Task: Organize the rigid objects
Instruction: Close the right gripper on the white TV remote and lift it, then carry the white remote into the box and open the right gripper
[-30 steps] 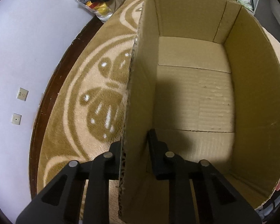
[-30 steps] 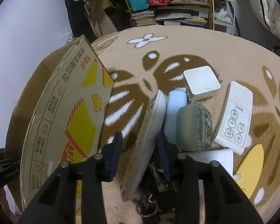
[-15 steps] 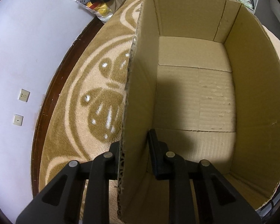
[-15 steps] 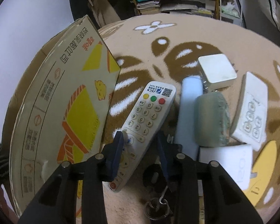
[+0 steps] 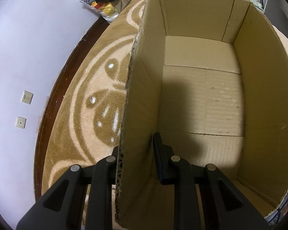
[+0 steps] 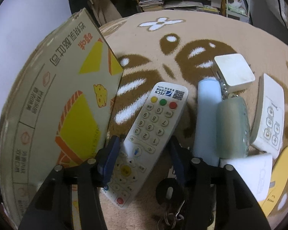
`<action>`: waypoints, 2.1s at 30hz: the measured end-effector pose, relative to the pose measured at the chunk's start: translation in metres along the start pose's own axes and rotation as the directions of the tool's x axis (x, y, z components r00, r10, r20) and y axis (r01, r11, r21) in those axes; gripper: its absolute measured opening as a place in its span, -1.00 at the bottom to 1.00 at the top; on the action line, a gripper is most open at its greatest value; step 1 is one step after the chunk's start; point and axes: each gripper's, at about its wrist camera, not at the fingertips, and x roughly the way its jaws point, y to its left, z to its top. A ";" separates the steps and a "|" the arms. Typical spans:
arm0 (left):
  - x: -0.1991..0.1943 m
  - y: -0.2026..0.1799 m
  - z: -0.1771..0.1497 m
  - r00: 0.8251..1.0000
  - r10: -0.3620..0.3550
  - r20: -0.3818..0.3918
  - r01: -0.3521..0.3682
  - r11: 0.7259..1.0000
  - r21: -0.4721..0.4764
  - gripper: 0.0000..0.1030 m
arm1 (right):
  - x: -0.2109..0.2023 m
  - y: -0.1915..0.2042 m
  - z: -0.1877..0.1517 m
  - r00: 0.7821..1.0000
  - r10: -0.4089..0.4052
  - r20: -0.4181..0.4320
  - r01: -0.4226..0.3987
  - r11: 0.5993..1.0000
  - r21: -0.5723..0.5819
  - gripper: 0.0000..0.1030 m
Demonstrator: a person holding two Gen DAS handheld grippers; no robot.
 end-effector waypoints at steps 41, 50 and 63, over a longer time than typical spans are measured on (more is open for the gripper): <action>-0.002 -0.004 -0.002 1.000 -0.007 0.007 0.006 1.000 0.015 -0.66 | -0.099 0.099 -0.012 0.961 0.178 0.213 -0.125 0.963 -0.238 -0.62; -0.003 -0.004 -0.001 1.000 0.006 0.014 -0.006 1.000 0.029 -0.66 | -0.102 0.090 -0.010 0.959 0.164 0.232 -0.110 0.968 -0.225 -0.51; -0.002 -0.003 -0.002 1.000 -0.003 0.013 0.002 1.000 0.025 -0.66 | -0.130 0.058 0.010 0.920 0.056 0.388 0.019 0.982 -0.186 1.00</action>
